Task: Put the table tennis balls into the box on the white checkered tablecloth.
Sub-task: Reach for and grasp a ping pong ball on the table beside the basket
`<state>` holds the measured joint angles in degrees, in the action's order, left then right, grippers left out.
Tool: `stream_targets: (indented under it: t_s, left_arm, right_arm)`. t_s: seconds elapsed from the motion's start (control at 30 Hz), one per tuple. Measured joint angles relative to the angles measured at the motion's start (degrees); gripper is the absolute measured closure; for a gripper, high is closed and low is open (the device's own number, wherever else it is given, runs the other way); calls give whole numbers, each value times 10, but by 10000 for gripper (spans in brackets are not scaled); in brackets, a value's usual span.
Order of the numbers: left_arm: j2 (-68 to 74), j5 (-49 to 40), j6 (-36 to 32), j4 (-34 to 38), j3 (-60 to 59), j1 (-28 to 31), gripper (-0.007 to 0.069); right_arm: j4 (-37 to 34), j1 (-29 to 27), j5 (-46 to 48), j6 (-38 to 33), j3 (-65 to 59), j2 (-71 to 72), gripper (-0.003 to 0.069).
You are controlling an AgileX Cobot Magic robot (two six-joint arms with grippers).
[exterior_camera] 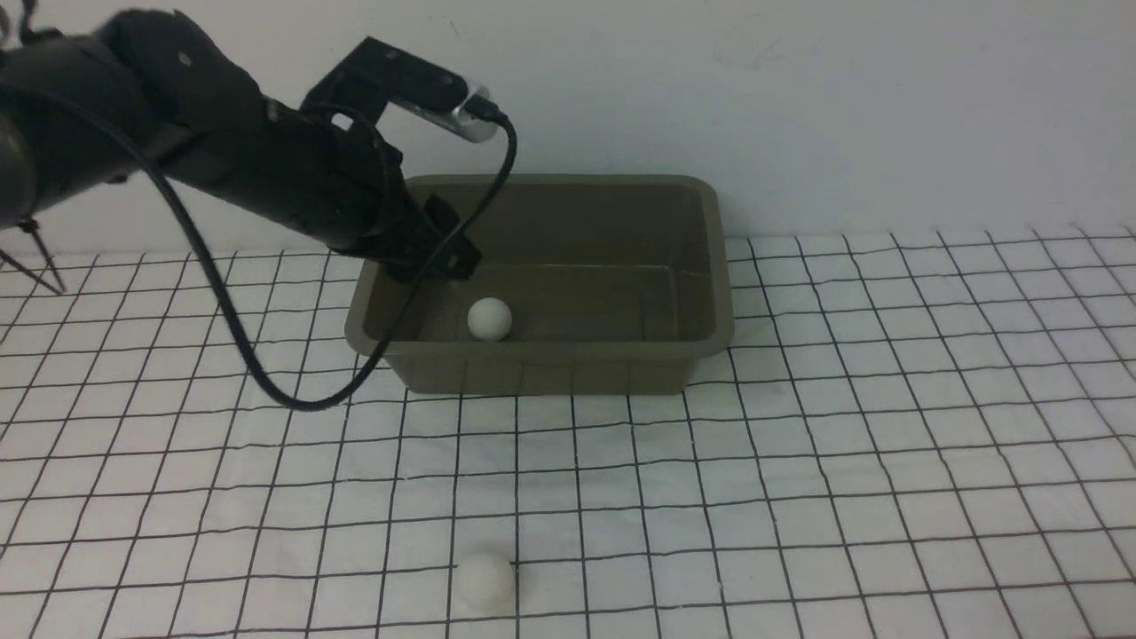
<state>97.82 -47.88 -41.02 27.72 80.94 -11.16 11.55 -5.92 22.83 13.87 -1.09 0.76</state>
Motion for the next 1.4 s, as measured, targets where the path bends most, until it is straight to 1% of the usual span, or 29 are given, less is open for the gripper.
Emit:
stream_targets:
  t_s: [0.07,0.13,0.17,0.23,0.3,0.4,0.43,0.5,0.53,0.63,0.73,0.93,1.4]
  left_arm:
    - [-30,-69,51,-54,-10,-7,188]
    - [-45,-96,75,-75,-24,-12,193]
    - [-62,-116,99,-98,-52,-22,199]
    - [-77,-117,110,-104,-96,-39,199]
    - [-81,-113,112,-104,-116,-44,199]
    - [-85,-65,115,-101,-188,-84,199]
    - [-85,-27,115,-99,-220,-106,199]
    - [-85,3,115,-97,-240,-120,199]
    - [-85,51,115,-97,-265,-141,199]
    - [-85,95,114,-95,-275,-160,199]
    - [-85,113,112,-92,-275,-167,191]
    - [-65,120,112,-92,-276,-168,145]
    - [12,138,112,-89,-276,-168,142]
  right_arm:
    - [0,0,0,0,0,0,669]
    - [0,0,0,0,0,0,669]
    - [0,0,0,0,0,0,669]
    - [0,0,0,0,0,0,669]
    - [0,0,0,0,0,0,669]
    - [0,0,0,0,0,0,669]
    - [0,0,0,0,0,0,669]
    - [0,0,0,0,0,0,669]
    - [0,0,0,0,0,0,669]
    - [0,0,0,-1,0,0,669]
    - [0,0,0,-1,0,0,669]
    - [0,0,0,-1,0,0,669]
    - [0,0,-1,-1,0,0,669]
